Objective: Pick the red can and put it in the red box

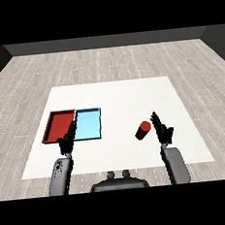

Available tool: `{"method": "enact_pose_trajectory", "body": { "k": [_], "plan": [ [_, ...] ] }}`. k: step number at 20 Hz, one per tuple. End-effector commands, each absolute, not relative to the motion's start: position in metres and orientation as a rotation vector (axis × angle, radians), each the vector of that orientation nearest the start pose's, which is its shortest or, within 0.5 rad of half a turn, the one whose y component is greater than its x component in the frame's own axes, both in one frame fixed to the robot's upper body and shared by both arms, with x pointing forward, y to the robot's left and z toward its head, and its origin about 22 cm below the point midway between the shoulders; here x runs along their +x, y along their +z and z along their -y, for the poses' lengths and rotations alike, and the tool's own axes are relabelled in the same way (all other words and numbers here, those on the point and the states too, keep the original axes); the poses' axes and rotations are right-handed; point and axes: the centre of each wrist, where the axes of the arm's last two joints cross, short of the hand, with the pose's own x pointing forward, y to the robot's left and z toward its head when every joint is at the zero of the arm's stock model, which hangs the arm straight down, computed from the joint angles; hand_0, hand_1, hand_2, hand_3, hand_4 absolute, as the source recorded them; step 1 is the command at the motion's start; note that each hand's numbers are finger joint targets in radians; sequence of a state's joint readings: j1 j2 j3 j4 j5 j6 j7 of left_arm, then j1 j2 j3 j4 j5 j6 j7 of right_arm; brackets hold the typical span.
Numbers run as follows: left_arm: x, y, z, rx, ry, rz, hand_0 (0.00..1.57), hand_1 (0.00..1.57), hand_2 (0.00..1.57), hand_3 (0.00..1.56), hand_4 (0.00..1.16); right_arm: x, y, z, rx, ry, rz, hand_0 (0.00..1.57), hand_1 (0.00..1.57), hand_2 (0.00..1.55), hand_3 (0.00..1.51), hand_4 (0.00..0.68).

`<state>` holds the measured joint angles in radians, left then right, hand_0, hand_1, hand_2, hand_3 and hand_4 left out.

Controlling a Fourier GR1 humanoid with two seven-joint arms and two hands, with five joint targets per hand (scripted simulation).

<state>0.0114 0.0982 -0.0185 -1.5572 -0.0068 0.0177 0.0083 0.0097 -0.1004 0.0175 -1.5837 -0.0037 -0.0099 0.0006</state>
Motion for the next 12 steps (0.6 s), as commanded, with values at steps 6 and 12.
{"method": "enact_pose_trajectory", "body": {
  "k": [6,12],
  "plan": [
    [0.251,-0.006,-0.253,0.101,-0.080,1.549,0.00,0.00,0.00,0.00,0.00,0.220,0.018,0.387,-0.103,0.063,1.578,0.00,0.00,0.00,0.00,0.000],
    [0.253,0.029,-0.232,-0.027,-0.003,1.998,0.00,0.00,0.00,0.00,0.00,0.220,0.017,0.377,-0.001,0.020,1.911,0.00,0.00,0.00,0.00,0.000]
  ]
}}
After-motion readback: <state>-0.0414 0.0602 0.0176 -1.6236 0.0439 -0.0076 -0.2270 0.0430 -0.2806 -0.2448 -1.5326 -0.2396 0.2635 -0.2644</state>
